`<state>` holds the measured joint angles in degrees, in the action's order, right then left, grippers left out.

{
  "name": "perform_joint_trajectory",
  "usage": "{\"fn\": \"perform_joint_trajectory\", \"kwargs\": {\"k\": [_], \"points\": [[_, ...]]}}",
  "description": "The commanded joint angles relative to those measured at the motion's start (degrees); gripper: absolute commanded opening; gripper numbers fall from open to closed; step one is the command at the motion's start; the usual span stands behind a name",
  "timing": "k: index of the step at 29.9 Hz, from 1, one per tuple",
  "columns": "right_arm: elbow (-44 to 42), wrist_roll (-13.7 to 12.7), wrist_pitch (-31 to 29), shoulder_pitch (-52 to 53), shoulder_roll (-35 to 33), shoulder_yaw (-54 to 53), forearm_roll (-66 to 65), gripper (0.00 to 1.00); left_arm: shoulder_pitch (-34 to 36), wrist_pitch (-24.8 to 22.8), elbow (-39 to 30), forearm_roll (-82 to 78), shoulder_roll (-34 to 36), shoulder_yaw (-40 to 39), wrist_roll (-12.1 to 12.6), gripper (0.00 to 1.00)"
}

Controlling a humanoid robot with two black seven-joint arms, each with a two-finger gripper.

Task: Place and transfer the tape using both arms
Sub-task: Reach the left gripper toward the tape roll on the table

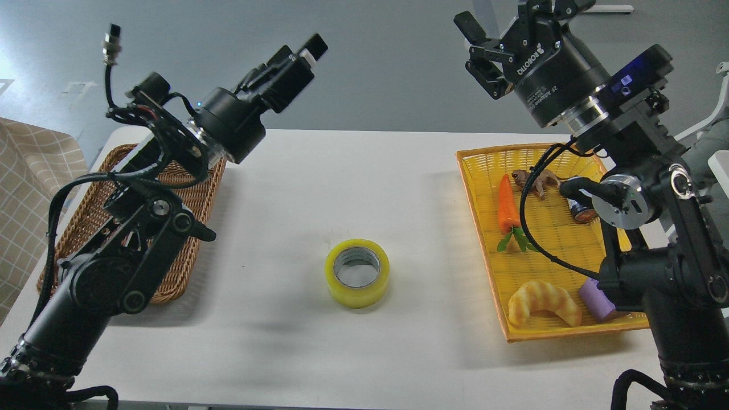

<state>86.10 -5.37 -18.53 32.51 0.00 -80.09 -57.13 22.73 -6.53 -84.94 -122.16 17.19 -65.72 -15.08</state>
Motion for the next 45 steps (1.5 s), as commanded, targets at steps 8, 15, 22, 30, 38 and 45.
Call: {"fn": "perform_joint_trajectory", "kwargs": {"k": [8,15,22,30,38,45], "points": [[0.12,-0.08,0.33,-0.60,0.00,-0.07,-0.09,1.00,-7.33,5.74,0.04,-2.84,7.86,12.46,1.98,0.98],[-0.06,-0.07,2.70,-1.13,-0.44,-0.07,-0.09,1.00,-10.25,5.83,0.39,-2.84,8.73,12.81,3.39,0.98],[-0.14,-0.16,2.71,-1.66,-0.53,0.02,-0.09,1.00,-10.16,5.74,0.39,-2.84,7.77,14.20,4.44,0.98],[-1.29,-0.43,2.71,-1.83,-1.41,0.02,-0.09,1.00,-4.54,5.74,3.72,-2.84,4.87,22.91,9.89,0.98],[-1.55,-0.43,2.88,-2.45,-2.02,0.02,-0.09,1.00,-4.54,5.74,6.01,-2.84,3.02,26.25,10.24,0.98],[-1.55,-0.43,3.50,-2.45,-1.94,0.02,-0.09,1.00,-4.80,5.83,6.98,-2.84,3.46,26.87,10.24,0.98]]}}
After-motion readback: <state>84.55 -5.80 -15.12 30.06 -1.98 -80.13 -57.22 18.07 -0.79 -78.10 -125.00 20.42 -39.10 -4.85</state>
